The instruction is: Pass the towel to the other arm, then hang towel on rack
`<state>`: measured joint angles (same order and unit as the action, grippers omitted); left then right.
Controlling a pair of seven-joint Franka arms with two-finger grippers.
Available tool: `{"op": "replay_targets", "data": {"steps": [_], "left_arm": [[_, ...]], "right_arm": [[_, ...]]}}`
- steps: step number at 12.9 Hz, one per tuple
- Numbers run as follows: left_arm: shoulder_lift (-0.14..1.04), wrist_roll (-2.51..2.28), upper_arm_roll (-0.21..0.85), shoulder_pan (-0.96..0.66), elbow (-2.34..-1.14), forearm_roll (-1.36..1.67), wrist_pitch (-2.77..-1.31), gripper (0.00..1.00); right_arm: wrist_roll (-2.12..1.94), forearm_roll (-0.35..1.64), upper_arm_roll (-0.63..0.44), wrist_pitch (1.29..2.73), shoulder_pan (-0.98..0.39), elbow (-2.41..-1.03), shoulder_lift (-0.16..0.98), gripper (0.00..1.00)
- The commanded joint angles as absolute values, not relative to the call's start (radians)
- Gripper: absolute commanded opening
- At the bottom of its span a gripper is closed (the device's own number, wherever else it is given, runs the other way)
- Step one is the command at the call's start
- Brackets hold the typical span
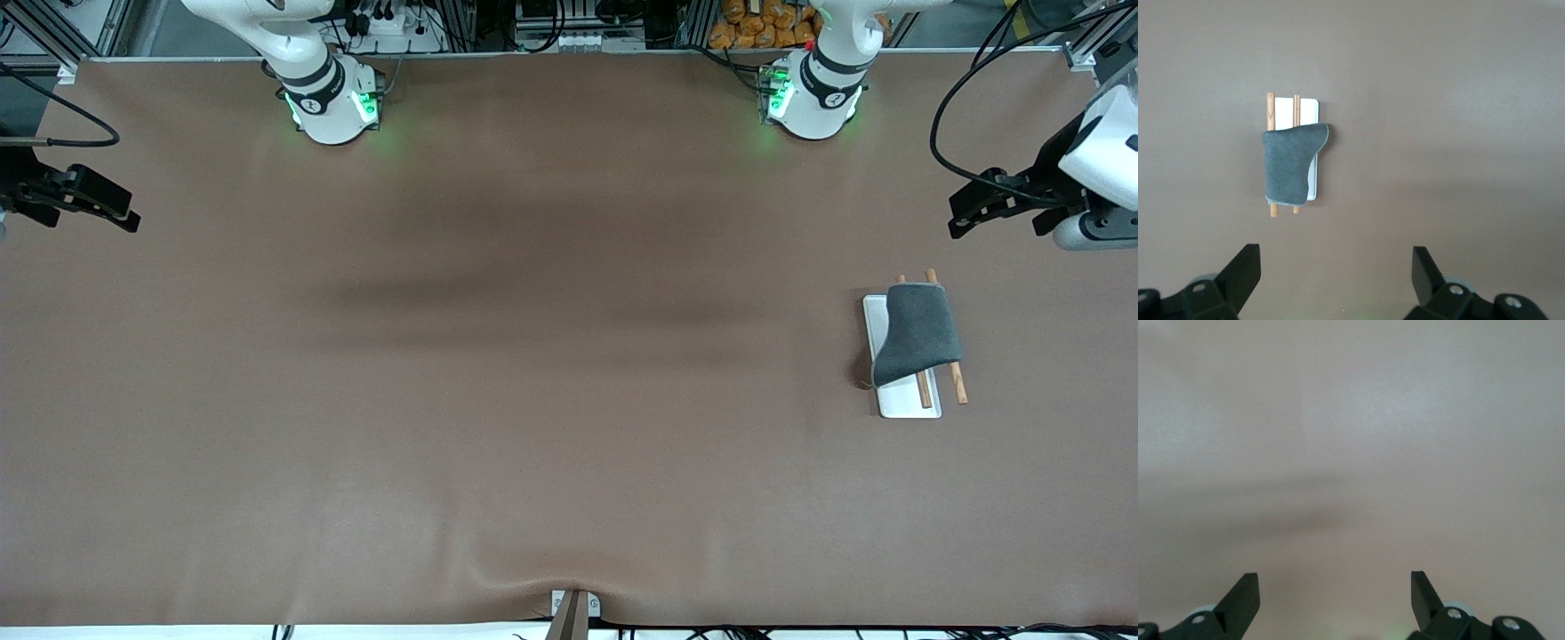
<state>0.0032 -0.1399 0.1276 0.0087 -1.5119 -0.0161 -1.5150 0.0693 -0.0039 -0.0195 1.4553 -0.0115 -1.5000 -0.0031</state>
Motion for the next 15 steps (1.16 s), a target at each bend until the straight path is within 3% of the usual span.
{"op": "replay_targets", "data": {"steps": [1,8,15], "left_arm": [[-0.046,-0.149,0.115,0.000,-1.580,-0.020,-1.526,1.00],[-0.069,-0.152,0.103,-0.005,-1.601,-0.023,-1.525,1.00],[-0.031,-0.140,0.103,-0.011,-1.532,-0.035,-1.505,1.00]], "right_arm": [[0.067,-0.021,-0.008,1.447,0.002,-1.477,0.008,1.00],[0.067,-0.020,-0.008,1.445,0.003,-1.477,0.008,1.00],[0.067,-0.020,-0.009,1.445,0.005,-1.479,0.008,1.00]]}}
